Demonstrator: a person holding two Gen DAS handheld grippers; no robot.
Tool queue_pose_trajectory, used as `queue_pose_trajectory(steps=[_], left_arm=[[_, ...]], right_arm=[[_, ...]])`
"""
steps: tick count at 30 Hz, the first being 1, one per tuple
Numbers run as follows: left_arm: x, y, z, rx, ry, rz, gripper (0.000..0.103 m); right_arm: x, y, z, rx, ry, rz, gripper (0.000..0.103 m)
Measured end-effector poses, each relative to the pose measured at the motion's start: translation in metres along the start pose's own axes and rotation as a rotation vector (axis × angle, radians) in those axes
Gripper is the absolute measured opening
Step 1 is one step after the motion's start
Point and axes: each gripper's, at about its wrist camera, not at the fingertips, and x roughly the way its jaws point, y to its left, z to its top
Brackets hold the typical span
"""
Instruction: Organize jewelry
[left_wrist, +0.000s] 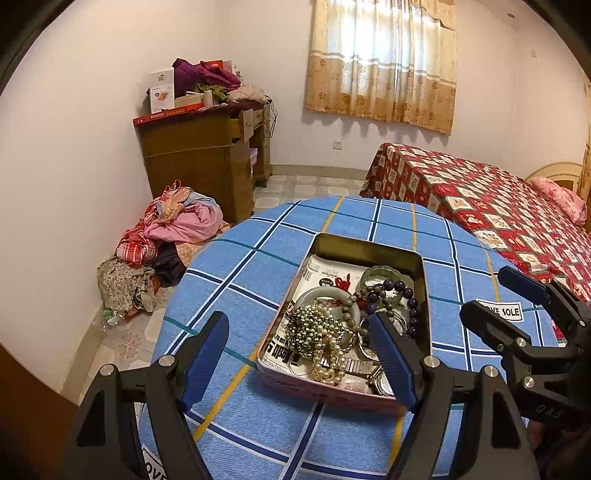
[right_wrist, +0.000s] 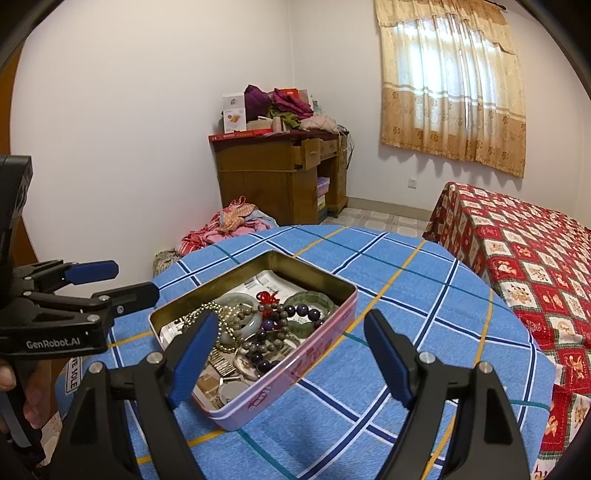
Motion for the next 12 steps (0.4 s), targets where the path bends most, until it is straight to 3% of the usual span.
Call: queue_pose_trajectory(steps=[12], left_arm=[[-0.0053,-0.0021,-0.0006,0.017,-0.02,0.013,0.078]], right_arm=[[0.0014,0.0001,-0.0017,-0.003,0.009,0.014,0.085]])
